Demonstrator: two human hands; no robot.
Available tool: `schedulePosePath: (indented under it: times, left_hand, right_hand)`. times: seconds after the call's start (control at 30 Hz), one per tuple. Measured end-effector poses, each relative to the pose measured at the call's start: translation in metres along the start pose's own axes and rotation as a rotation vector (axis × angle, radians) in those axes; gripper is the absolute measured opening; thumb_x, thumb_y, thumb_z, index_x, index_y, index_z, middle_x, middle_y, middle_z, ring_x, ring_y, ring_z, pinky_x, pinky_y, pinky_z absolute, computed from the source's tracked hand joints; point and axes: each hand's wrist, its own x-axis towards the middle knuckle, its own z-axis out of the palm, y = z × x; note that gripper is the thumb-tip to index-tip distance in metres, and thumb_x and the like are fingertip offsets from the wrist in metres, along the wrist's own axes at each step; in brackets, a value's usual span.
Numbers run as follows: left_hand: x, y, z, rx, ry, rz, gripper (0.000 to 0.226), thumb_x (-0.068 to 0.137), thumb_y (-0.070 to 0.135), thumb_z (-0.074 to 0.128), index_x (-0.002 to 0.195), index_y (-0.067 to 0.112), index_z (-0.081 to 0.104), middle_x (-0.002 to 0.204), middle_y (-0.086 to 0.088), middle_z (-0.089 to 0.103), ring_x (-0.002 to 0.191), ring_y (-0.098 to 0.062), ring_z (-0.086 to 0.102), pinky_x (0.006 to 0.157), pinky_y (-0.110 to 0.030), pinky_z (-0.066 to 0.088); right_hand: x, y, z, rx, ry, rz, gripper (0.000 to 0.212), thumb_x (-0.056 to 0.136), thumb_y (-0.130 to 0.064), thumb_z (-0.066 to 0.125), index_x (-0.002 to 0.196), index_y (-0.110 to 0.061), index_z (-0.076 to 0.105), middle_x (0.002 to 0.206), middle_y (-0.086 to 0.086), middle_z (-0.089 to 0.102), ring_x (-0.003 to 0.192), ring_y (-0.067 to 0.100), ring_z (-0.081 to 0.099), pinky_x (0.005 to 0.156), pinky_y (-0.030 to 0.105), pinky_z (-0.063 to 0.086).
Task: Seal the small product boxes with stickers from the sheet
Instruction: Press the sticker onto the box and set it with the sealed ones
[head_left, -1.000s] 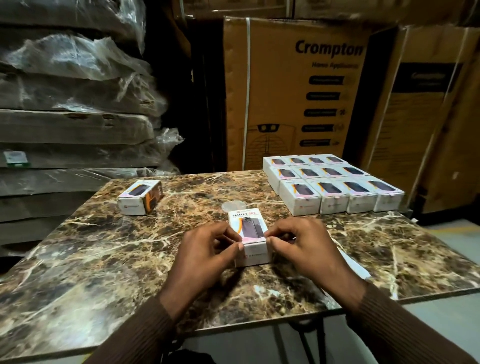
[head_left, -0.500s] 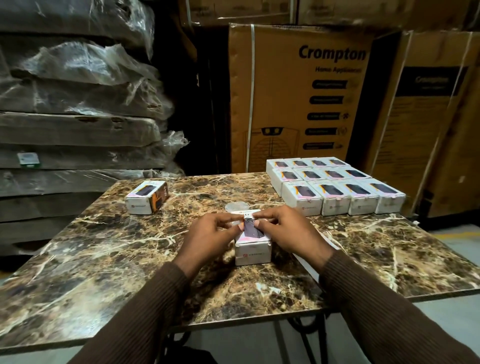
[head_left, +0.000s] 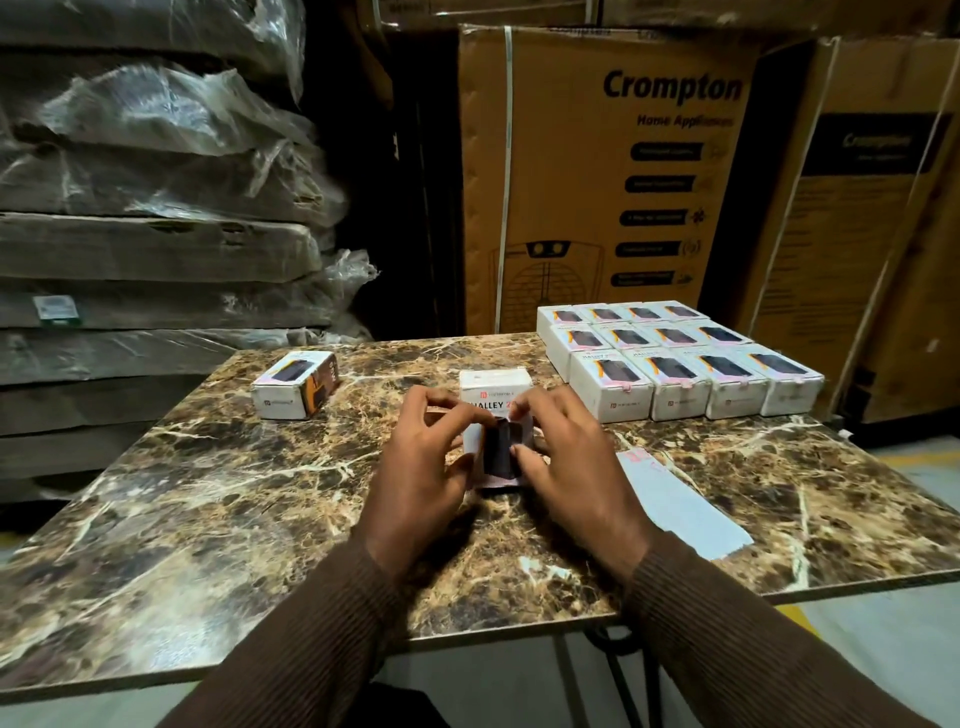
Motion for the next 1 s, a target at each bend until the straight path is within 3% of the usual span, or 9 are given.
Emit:
schedulePosePath:
  times: [0.2,0.33,0.43,0.53,0.6,0.7,0.83,0.9,1.0]
  left_hand:
    - [-0.005,0.0,-0.004,-0.027,-0.029,0.009,0.045,0.08,-0.005,0.079,0.116,0.02,0.07,0.133,0.007,0.041,0.13,-0.011,0.046,0.11,-0.031,0.052]
    - [-0.007,-0.001,-0.01,-0.066,-0.041,0.003,0.036,0.086,-0.001,0.078,0.112,0.023,0.072,0.132,0.01,0.042,0.13,-0.007,0.048,0.101,-0.029,0.059]
    - [-0.008,0.001,-0.016,-0.042,0.039,-0.034,0.022,0.089,0.012,0.079,0.106,0.026,0.073,0.13,0.006,0.05,0.123,-0.011,0.055,0.095,-0.034,0.062]
    - [-0.001,0.016,-0.024,-0.022,0.166,-0.007,0.014,0.09,0.018,0.076,0.103,0.023,0.074,0.12,0.005,0.056,0.112,-0.01,0.057,0.085,-0.024,0.057]
    - [0.009,0.029,-0.025,-0.015,0.204,0.025,0.013,0.091,0.017,0.076,0.103,0.021,0.073,0.114,0.005,0.058,0.104,-0.01,0.058,0.076,-0.017,0.05]
    - [0.026,0.042,-0.02,-0.013,0.188,0.043,0.012,0.094,0.02,0.072,0.106,0.019,0.075,0.108,0.008,0.059,0.092,-0.006,0.057,0.07,-0.019,0.051]
    - [0.036,0.043,-0.01,0.024,0.118,0.028,0.018,0.099,0.028,0.067,0.111,0.018,0.075,0.103,0.009,0.061,0.087,-0.005,0.058,0.073,-0.025,0.058]
    - [0.034,0.042,-0.006,0.046,0.104,0.022,0.02,0.099,0.033,0.065,0.112,0.02,0.074,0.103,0.009,0.06,0.09,-0.008,0.058,0.075,-0.031,0.06]
    - [0.031,0.042,-0.004,0.065,0.105,0.032,0.021,0.097,0.04,0.066,0.11,0.024,0.07,0.103,0.01,0.059,0.092,-0.007,0.058,0.076,-0.03,0.058]
  right_hand:
    - [-0.012,0.001,0.006,-0.02,0.017,-0.048,0.038,0.093,-0.007,0.071,0.121,-0.025,0.052,0.123,-0.005,0.044,0.105,0.012,0.057,0.09,0.025,0.057]
    - [-0.015,-0.001,-0.003,-0.038,0.047,-0.08,0.022,0.096,-0.021,0.06,0.115,-0.027,0.05,0.114,-0.008,0.052,0.096,0.012,0.057,0.077,0.033,0.058]
    - [-0.007,0.001,-0.016,-0.009,0.121,-0.028,0.012,0.095,-0.03,0.053,0.106,-0.029,0.047,0.103,-0.013,0.057,0.09,0.011,0.061,0.068,0.038,0.06]
    - [0.018,-0.001,-0.028,0.173,0.174,-0.002,0.008,0.1,-0.02,0.057,0.107,-0.022,0.06,0.105,-0.011,0.064,0.097,0.007,0.062,0.074,0.02,0.053]
    - [0.043,0.003,-0.029,0.298,0.103,0.053,0.014,0.102,-0.016,0.059,0.109,-0.021,0.069,0.108,-0.01,0.07,0.102,0.002,0.063,0.077,0.011,0.048]
    - [0.078,0.012,-0.025,0.45,-0.068,0.152,0.018,0.101,-0.028,0.059,0.104,-0.028,0.077,0.103,-0.011,0.077,0.101,0.005,0.069,0.088,0.029,0.054]
    - [0.092,0.02,-0.021,0.447,-0.256,0.169,0.016,0.1,-0.015,0.065,0.1,-0.021,0.079,0.091,-0.004,0.076,0.083,0.007,0.065,0.074,0.032,0.053]
    - [0.09,0.021,-0.021,0.408,-0.28,0.146,0.013,0.096,-0.018,0.067,0.096,-0.024,0.079,0.088,0.0,0.075,0.079,0.01,0.064,0.069,0.033,0.052]
    - [0.087,0.019,-0.023,0.434,-0.263,0.182,0.011,0.096,-0.011,0.068,0.097,-0.016,0.078,0.084,0.006,0.072,0.075,0.011,0.063,0.061,0.027,0.05]
